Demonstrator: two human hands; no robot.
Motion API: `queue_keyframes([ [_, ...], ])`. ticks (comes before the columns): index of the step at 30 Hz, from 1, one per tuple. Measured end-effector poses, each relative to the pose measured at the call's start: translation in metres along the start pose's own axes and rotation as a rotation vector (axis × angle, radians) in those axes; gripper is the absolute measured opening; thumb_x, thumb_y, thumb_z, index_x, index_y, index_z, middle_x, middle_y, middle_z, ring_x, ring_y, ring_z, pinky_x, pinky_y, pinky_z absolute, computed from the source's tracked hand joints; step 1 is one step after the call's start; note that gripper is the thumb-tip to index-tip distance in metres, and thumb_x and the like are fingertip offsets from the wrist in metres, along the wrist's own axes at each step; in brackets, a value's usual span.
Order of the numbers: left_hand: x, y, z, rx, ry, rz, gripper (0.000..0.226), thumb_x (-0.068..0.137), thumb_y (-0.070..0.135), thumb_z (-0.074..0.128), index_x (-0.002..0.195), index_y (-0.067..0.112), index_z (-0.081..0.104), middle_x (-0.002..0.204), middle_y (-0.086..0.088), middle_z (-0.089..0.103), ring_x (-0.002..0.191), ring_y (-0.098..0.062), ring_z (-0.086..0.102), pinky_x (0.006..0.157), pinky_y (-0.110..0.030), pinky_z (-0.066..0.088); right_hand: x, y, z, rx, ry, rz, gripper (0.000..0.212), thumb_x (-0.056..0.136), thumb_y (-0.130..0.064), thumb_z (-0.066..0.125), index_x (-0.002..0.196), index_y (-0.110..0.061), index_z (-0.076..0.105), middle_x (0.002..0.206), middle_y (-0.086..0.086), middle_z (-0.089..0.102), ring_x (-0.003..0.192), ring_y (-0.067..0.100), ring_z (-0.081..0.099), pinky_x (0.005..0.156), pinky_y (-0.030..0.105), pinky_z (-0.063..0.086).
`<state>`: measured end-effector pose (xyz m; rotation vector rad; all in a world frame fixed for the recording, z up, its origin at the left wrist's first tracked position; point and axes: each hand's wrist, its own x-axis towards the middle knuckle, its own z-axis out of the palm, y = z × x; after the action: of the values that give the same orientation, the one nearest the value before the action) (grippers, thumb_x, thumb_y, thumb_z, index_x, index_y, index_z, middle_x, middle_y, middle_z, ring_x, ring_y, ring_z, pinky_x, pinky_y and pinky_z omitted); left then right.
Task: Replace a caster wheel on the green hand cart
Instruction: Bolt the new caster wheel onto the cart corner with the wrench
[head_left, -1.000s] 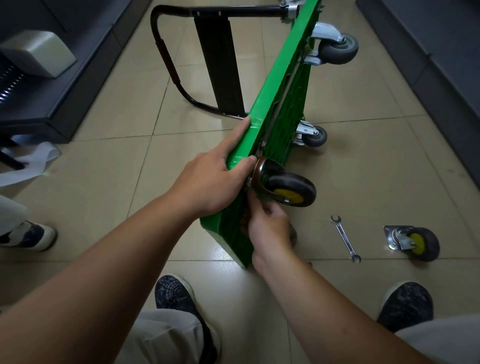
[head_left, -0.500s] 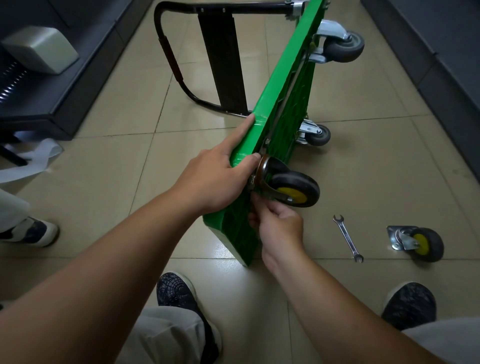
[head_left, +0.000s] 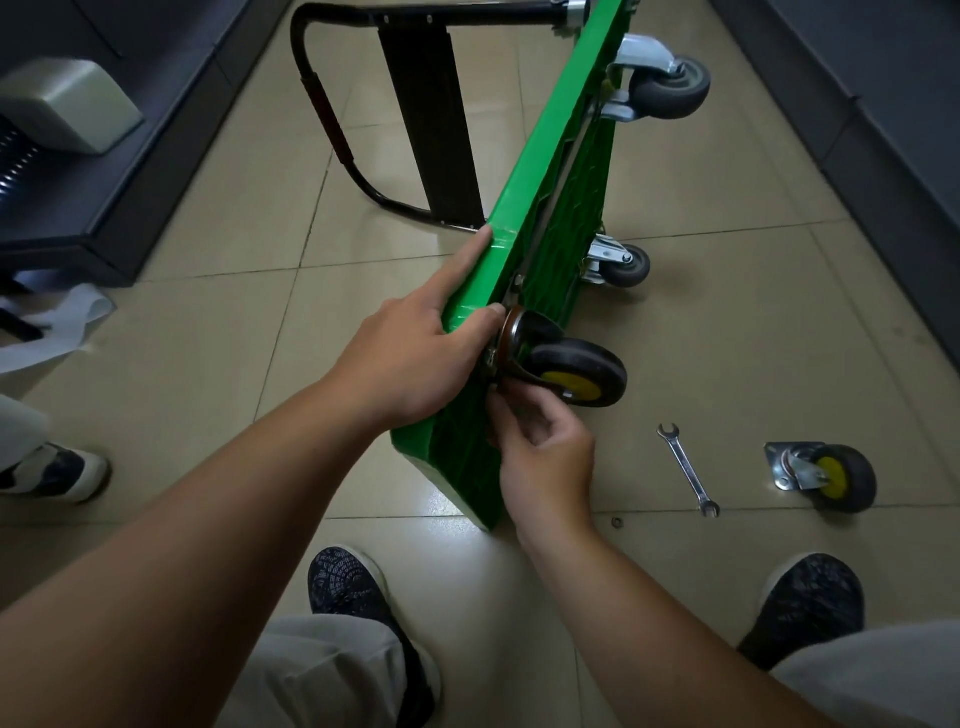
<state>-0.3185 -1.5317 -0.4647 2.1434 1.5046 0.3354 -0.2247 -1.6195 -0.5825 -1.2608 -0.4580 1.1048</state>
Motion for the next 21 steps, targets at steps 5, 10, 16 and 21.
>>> queue_keyframes([
  [5,0.001,0.0,0.001,0.004,0.0,-0.007,0.061,0.101,0.06,0.044,0.145,0.077,0.005,0.138,-0.007,0.062,0.099,-0.025,0.064,0.092,-0.047,0.055,0.005,0.005,-0.003,-0.119,-0.001,-0.138,0.019,0.094,-0.009,0.071,0.107,-0.022,0.076,0.099,-0.003,0.079,0.09,0.019,0.075,0.081,0.032,0.06],
  [10,0.0,0.001,0.002,0.003,0.012,-0.012,0.061,0.103,0.057,0.044,0.146,0.075,0.005,0.117,-0.002,0.062,0.087,-0.018,0.063,0.085,-0.045,0.056,0.009,0.006,-0.004,-0.092,0.002,-0.156,0.017,0.093,-0.012,0.074,0.094,-0.029,0.077,0.091,-0.005,0.079,0.083,0.014,0.075,0.072,0.021,0.056],
  [16,0.001,0.001,0.002,0.002,0.022,-0.015,0.061,0.102,0.057,0.045,0.146,0.076,0.007,0.131,-0.003,0.063,0.093,-0.02,0.063,0.088,-0.044,0.055,0.013,-0.003,0.006,0.161,0.036,0.255,0.005,0.09,-0.016,0.078,0.086,-0.016,0.078,0.079,-0.002,0.078,0.063,0.007,0.068,0.058,0.018,0.052],
  [21,0.001,0.0,-0.002,0.002,0.0,-0.011,0.061,0.102,0.059,0.045,0.145,0.077,0.006,0.14,-0.006,0.061,0.102,-0.024,0.063,0.093,-0.046,0.054,0.017,-0.009,-0.004,-0.108,-0.005,-0.002,0.008,0.092,-0.014,0.076,0.088,-0.02,0.077,0.083,-0.003,0.079,0.076,0.013,0.075,0.069,0.026,0.06],
])
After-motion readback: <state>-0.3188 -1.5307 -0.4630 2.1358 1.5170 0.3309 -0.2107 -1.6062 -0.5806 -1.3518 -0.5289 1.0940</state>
